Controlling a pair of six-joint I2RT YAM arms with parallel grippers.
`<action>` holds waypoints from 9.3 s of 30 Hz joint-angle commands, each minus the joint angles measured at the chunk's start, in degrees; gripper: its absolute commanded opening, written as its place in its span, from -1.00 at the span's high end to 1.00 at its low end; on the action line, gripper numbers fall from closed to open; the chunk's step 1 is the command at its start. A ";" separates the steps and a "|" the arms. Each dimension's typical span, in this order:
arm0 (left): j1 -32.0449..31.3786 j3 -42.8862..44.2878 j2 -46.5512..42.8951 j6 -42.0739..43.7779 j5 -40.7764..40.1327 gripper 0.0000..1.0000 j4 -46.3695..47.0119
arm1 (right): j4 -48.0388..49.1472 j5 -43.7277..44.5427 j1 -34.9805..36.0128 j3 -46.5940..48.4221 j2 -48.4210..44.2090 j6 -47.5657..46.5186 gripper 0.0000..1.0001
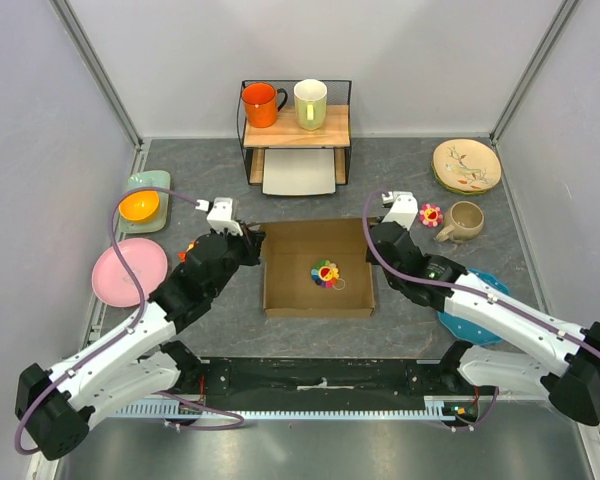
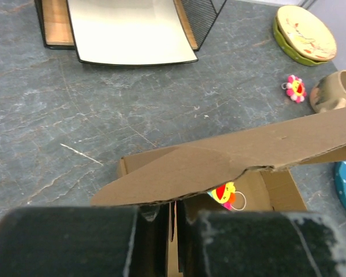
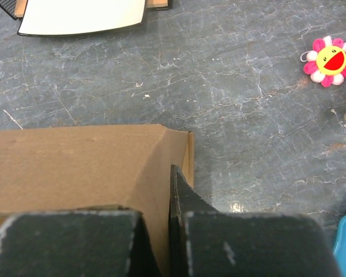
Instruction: Fold the paper box
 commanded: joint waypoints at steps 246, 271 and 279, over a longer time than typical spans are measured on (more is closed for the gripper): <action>13.42 -14.27 14.18 -24.55 28.75 0.44 4.17 | 21.83 -37.56 -13.89 -30.92 -3.12 11.46 -0.13; 15.97 -16.54 -15.88 -31.67 16.96 0.80 -18.68 | -0.42 -25.67 -14.50 -23.79 -19.92 12.07 0.22; 16.67 -19.70 -9.64 -31.67 22.23 0.96 -15.45 | 1.77 -29.63 -14.50 -27.66 -18.25 12.78 1.00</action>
